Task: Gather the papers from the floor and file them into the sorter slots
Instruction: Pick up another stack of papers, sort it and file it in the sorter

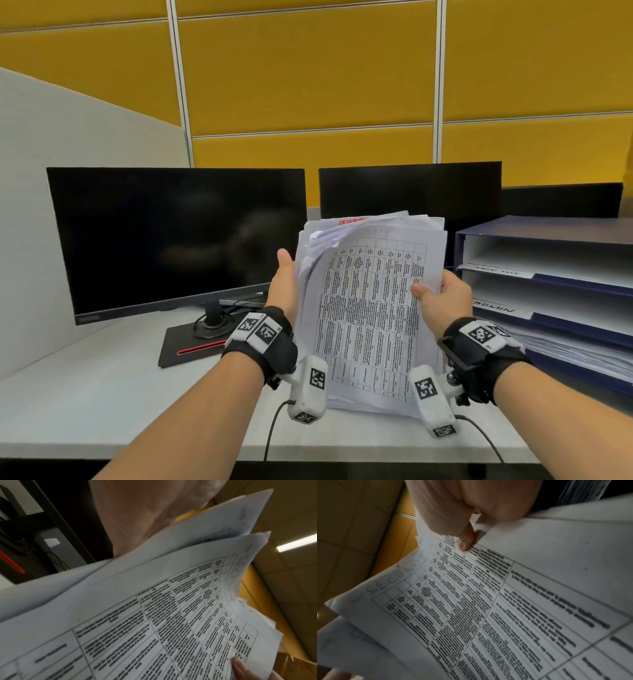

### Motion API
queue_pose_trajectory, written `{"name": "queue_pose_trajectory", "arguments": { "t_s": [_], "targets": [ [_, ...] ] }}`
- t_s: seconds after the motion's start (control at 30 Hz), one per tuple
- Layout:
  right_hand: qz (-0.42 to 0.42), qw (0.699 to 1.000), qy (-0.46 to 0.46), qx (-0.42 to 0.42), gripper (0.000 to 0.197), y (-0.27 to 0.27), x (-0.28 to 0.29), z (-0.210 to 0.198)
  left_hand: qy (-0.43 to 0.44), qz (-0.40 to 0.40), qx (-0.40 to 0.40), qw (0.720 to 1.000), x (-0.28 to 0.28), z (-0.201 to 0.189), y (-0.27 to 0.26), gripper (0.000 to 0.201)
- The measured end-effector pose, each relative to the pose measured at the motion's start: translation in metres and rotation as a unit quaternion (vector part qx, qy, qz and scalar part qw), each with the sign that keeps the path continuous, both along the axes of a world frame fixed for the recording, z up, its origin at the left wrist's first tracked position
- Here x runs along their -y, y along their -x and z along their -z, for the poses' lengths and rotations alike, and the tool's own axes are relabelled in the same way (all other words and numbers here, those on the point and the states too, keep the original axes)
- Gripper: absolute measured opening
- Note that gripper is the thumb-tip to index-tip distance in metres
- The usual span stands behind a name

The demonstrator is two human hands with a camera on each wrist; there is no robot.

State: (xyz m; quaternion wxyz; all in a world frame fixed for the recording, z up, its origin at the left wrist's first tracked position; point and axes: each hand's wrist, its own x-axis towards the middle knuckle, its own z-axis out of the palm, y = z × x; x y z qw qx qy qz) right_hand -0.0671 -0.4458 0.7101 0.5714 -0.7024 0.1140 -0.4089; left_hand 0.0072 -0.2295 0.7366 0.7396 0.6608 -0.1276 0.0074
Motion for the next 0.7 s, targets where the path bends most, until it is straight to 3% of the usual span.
{"name": "queue_pose_trajectory", "arguments": {
  "t_s": [0.07,0.17,0.3,0.37,0.5,0.6,0.7],
  "targets": [
    [0.018,1.0,-0.002,0.003,0.025,-0.002,0.0,-0.004,0.066,0.037,-0.007,0.997,0.0,-0.002,0.005,0.071],
    [0.045,0.999,0.003,0.004,0.023,-0.001,0.0,-0.008,0.132,0.054,-0.019,0.99,-0.001,-0.006,0.014,0.037],
    [0.056,0.998,0.017,-0.002,0.023,0.001,-0.004,-0.009,-0.042,0.037,0.067,0.996,0.001,-0.005,0.017,0.056],
    [0.034,0.999,0.027,-0.003,0.024,0.002,-0.006,-0.008,-0.094,0.017,0.092,0.991,0.002,-0.002,0.019,0.05],
    [0.008,0.999,0.044,0.003,0.028,-0.001,0.0,-0.004,-0.047,-0.046,0.106,0.992,0.0,-0.002,0.016,0.026],
    [0.015,1.0,0.01,-0.001,0.046,-0.001,0.007,-0.004,-0.006,-0.046,0.106,0.993,-0.004,-0.002,0.013,0.008],
    [-0.076,0.997,-0.024,-0.004,0.058,0.004,0.006,-0.009,0.0,-0.041,0.117,0.992,-0.004,-0.001,0.014,0.007]
  ]
}}
